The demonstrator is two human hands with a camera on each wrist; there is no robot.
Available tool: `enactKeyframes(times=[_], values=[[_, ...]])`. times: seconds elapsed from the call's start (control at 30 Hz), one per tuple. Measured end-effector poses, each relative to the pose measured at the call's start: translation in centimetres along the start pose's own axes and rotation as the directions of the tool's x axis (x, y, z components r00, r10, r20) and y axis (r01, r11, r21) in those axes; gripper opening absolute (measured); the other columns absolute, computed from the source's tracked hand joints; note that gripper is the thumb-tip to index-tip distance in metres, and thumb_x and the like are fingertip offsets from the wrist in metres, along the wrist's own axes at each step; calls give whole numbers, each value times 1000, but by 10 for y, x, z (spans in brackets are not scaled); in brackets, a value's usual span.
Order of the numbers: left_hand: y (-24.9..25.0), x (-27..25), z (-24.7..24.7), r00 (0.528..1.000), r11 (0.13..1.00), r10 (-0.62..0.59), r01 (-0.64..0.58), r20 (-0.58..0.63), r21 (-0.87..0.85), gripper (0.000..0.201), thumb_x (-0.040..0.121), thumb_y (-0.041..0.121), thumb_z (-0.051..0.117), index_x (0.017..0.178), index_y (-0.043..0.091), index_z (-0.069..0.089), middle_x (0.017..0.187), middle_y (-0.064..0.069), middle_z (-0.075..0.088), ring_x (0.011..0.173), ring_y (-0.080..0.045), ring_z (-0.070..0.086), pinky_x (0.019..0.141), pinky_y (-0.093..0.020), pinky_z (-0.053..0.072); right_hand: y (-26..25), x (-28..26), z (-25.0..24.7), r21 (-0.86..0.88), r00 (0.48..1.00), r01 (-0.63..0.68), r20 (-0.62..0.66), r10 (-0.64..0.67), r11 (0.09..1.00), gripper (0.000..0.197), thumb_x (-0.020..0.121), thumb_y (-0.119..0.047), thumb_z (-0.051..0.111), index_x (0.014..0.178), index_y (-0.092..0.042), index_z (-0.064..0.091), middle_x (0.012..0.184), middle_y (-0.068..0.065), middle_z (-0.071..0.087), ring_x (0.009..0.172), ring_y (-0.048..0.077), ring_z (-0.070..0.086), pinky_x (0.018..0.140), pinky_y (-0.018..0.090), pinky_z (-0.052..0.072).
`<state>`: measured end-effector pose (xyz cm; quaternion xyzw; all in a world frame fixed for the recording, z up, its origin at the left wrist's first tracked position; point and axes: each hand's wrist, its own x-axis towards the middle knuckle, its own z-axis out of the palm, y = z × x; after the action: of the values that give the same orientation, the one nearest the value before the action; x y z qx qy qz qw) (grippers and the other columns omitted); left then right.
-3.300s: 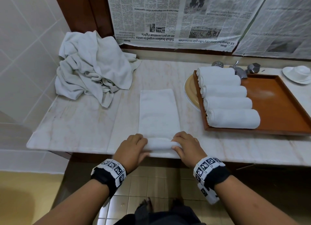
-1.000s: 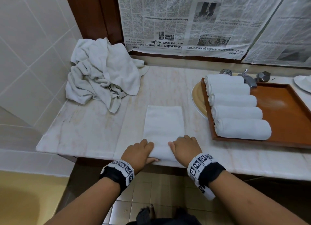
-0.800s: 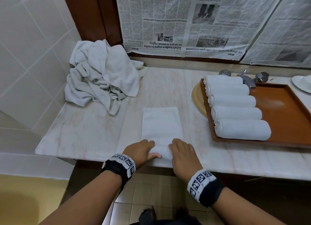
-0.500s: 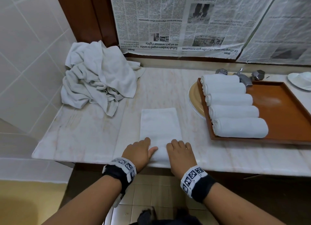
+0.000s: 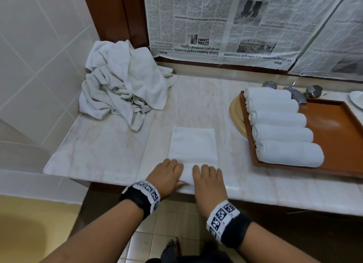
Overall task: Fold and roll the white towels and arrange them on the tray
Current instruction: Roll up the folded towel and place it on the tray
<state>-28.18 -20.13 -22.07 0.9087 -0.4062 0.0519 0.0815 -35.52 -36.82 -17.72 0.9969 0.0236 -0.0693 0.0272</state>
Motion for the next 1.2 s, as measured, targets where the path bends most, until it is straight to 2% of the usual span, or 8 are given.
enactKeyframes(times=[0.17, 0.27, 0.5, 0.63, 0.77, 0.9, 1.07, 1.2], values=[[-1, 15, -18, 965, 983, -82, 120, 249, -141, 91, 78, 83, 19, 109, 7, 56, 103, -10, 61, 91, -27, 57, 73, -35, 44, 4, 2, 8, -20, 993, -26, -115, 24, 999, 60, 50, -10, 81, 107, -9, 61, 105, 16, 55, 96, 36, 53, 99, 53, 41], [0, 21, -31, 941, 948, -127, 209, 315, -241, 92, 70, 89, 16, 104, 13, 55, 103, -4, 62, 89, -20, 55, 72, -29, 38, 8, 7, -4, -31, 1000, -22, 17, 23, 999, 54, 70, -16, 75, 120, -14, 53, 118, 13, 49, 109, 33, 49, 104, 48, 34], [10, 26, -39, 888, 796, -340, 447, 309, -409, 34, 107, 37, 25, 93, 16, 48, 93, -8, 63, 87, -27, 60, 73, -29, 35, 19, 35, -19, 35, 990, -38, 137, 32, 999, 35, 83, -27, 60, 118, -27, 53, 116, 0, 54, 108, 23, 52, 91, 37, 40], [23, 14, -36, 969, 960, -225, 239, 106, -149, 40, 97, 50, 38, 103, 14, 55, 97, -5, 60, 81, -24, 57, 69, -34, 45, 26, 52, -25, 34, 973, -14, 231, 6, 999, 23, 85, -30, 55, 108, -30, 57, 110, -2, 61, 102, 22, 58, 85, 36, 42], [25, 7, -20, 975, 990, -101, 79, 197, 113, 71, 71, 67, 70, 111, 11, 55, 91, -6, 64, 72, -23, 61, 56, -32, 48, 31, 57, -31, 65, 950, 9, 310, -29, 998, 25, 86, -31, 53, 110, -28, 59, 112, -1, 62, 101, 22, 60, 85, 36, 43], [19, 26, -32, 940, 986, -165, 165, 300, 26, 67, 84, 67, 55, 120, 11, 51, 109, -9, 58, 96, -29, 59, 71, -35, 44, 25, 36, -19, 64, 993, -36, 119, 29, 997, 49, 74, -43, 67, 116, -23, 51, 116, 2, 50, 106, 26, 49, 94, 40, 37], [4, 42, -45, 864, 954, -135, 245, 485, -171, 65, 85, 71, 53, 117, 14, 50, 112, -7, 63, 97, -24, 60, 80, -34, 46, 5, 1, 10, 22, 997, -66, -29, 67, 998, 89, 44, -21, 88, 126, -8, 57, 116, 18, 55, 111, 39, 51, 105, 54, 41], [1, 46, -41, 838, 885, -128, 338, 530, -321, 56, 88, 72, 43, 100, 20, 56, 107, -4, 66, 92, -19, 57, 84, -32, 43, 11, 1, 0, 10, 996, -77, 41, 77, 997, 65, 75, -17, 73, 133, -18, 42, 125, 10, 49, 119, 32, 47, 112, 48, 29]])
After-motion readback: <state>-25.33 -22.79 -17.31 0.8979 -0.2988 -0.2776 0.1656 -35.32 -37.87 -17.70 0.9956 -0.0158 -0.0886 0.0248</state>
